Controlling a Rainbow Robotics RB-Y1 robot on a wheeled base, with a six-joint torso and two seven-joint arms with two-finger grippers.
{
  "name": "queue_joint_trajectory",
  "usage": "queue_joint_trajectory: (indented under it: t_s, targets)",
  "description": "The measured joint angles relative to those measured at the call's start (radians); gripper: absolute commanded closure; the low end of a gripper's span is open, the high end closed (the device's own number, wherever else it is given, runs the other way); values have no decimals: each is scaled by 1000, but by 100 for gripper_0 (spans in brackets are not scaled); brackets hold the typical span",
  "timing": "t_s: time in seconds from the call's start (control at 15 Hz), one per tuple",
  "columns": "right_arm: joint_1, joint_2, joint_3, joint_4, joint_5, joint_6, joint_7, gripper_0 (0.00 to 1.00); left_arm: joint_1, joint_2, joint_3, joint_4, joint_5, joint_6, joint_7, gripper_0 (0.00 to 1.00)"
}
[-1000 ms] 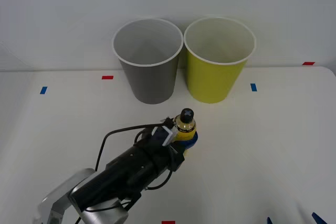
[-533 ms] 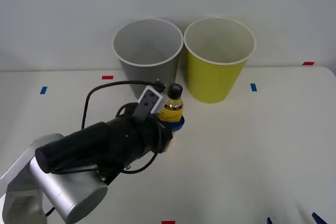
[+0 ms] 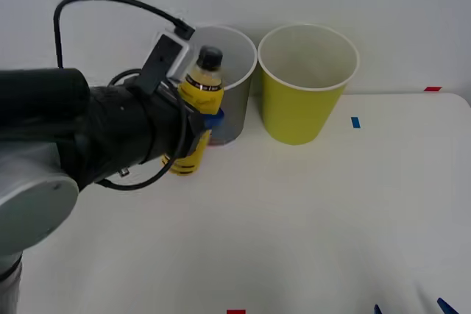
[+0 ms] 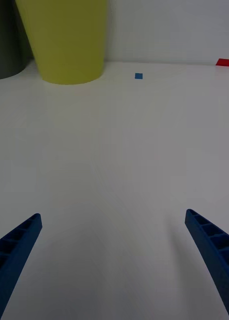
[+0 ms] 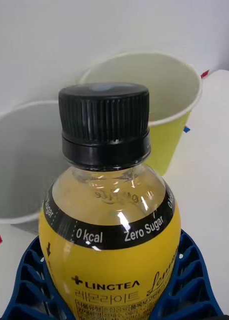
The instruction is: Put cans in the gray bin and PET bottles in the light green bin.
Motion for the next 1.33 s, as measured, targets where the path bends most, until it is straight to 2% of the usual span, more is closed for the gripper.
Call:
queue_joint_trajectory:
  t_s: [0.13, 0.27, 0.6, 0.8, 1.07, 1.33]
  targets:
    - [0, 0, 0, 0, 0, 0, 0, 0, -106, -38, 32, 20, -14, 70, 3, 100]
    - [0, 0, 0, 0, 0, 0, 0, 0, -201, -75, 46, 80, -47, 78, 5, 100]
    - [0, 0, 0, 0, 0, 0, 0, 0, -427, -133, 56, 291, -86, 72, 13, 100]
    - [0, 0, 0, 0, 0, 0, 0, 0, -530, -172, 56, 450, -100, 21, 12, 100]
    - [0, 0, 0, 0, 0, 0, 0, 0, -593, -233, 50, 641, -110, -187, 10, 100]
    - [0, 0, 0, 0, 0, 0, 0, 0, -601, -252, -26, 784, -116, -475, 11, 100]
